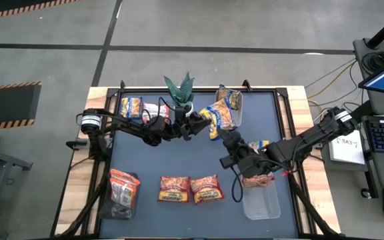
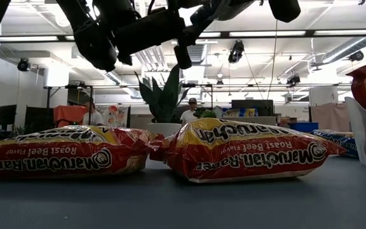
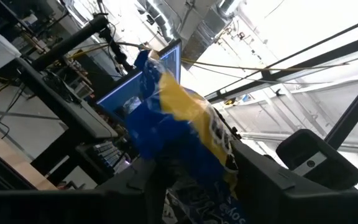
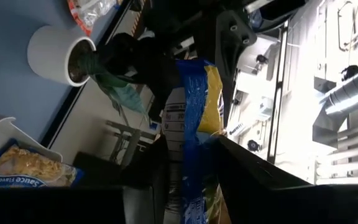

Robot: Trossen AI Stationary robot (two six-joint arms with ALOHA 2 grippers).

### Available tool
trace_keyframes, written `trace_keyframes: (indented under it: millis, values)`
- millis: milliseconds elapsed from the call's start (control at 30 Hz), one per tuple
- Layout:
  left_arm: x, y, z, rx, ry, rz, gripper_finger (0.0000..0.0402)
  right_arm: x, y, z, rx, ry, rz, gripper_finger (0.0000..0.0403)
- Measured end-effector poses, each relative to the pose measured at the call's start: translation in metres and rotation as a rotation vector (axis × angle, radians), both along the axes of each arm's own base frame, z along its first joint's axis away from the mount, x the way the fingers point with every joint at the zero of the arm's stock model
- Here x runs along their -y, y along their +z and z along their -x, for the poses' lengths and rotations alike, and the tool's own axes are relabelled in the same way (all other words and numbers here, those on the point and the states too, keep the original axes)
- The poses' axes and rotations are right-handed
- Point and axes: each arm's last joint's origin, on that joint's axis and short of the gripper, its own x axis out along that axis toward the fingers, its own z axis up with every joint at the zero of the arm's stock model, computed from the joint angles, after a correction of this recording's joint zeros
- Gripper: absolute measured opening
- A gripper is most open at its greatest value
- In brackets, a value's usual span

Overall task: Sort Maruchan noodles
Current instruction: Put the bottom left blue instant noodle pack into the gray bin

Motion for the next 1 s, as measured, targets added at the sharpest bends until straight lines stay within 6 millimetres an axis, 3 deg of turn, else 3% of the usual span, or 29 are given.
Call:
trace_keyframes:
  millis: [533,1000]
  values:
    - [-0.002,0.000,0.000,0.003,0.013,0.004,0.0133,0.000,0.000,0.000,0.071,-0.005,-0.072,0.0202]
    - [-0.010,0.007,0.006,0.092,0.044,0.020,0.0105,0.000,0.002,0.001,0.176,-0.049,-0.153,0.0206]
